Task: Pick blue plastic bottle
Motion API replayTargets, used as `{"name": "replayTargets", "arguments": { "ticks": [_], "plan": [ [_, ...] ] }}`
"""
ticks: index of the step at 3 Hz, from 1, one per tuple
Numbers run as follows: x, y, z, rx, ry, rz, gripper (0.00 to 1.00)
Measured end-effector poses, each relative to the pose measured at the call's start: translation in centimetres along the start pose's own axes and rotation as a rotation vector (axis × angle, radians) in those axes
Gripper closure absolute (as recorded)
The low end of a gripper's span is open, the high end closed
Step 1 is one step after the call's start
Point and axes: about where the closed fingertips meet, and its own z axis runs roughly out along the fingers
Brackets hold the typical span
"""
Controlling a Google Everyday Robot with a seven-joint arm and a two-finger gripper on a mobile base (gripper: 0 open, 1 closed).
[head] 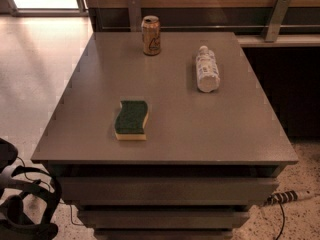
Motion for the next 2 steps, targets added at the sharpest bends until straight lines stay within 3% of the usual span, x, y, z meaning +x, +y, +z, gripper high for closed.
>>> {"name": "replayTargets", "arguments": {
  "ticks": [2],
  "plan": [
    [-0.7, -1.1, 0.5, -0.007, -0.007, 0.014, 0.00]
  ]
}}
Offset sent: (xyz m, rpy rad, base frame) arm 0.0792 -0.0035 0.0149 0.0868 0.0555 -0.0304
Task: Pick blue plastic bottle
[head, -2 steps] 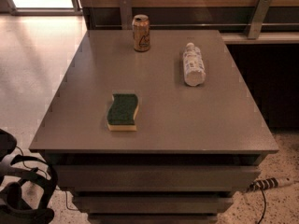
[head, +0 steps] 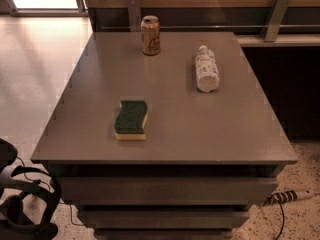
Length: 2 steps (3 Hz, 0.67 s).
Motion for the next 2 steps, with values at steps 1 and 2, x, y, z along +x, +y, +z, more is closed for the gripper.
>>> {"name": "replayTargets", "arguments": {
  "ticks": [1, 2],
  "plan": [
    [-3.6, -4.0, 5.1, -0.061, -0.005, 0.113, 0.00],
    [-6.5, -6.0, 8.9, -0.081, 0.003, 0.264, 0.00]
  ]
}}
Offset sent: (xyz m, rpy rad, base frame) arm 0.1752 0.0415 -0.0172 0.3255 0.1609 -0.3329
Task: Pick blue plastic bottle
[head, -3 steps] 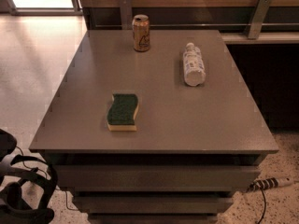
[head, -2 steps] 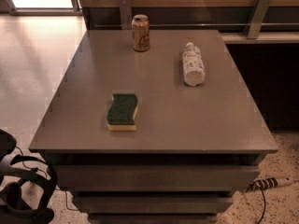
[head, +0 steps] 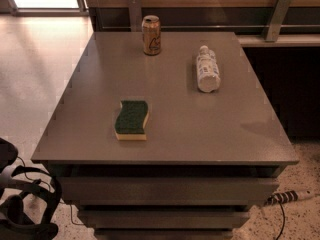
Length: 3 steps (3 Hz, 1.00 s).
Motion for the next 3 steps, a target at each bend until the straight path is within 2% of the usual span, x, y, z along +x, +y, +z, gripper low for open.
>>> {"name": "replayTargets", "arguments": {
  "ticks": [1, 2, 3],
  "plan": [
    [-3.5, 0.2, 3.8, -0.006, -0.008, 0.137, 0.00],
    [-5.7, 1.8, 8.0, -0.051, -0.013, 0.271, 0.00],
    [-6.3, 3.5, 11.7, -0.102, 0.004, 0.395, 0.00]
  ]
}}
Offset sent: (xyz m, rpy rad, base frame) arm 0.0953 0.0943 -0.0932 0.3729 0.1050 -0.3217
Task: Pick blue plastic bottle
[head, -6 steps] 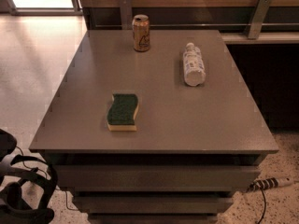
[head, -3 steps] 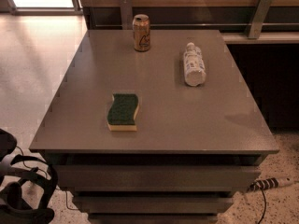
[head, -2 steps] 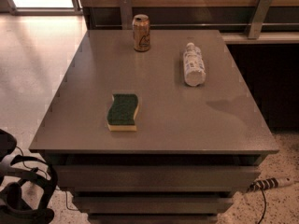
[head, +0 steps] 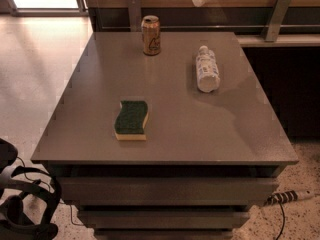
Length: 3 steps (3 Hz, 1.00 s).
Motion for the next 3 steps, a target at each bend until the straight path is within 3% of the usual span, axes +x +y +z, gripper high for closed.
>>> {"name": "replayTargets", "arguments": {
  "ticks": [1, 2, 3],
  "plan": [
    [2.7, 0.8, 4.7, -0.051, 0.075, 0.133, 0.00],
    [4.6, 1.3, 6.9, -0.073, 0.123, 0.155, 0.00],
    [4.4, 1.4, 7.2, -0.073, 0.130, 0.155, 0.00]
  ]
}}
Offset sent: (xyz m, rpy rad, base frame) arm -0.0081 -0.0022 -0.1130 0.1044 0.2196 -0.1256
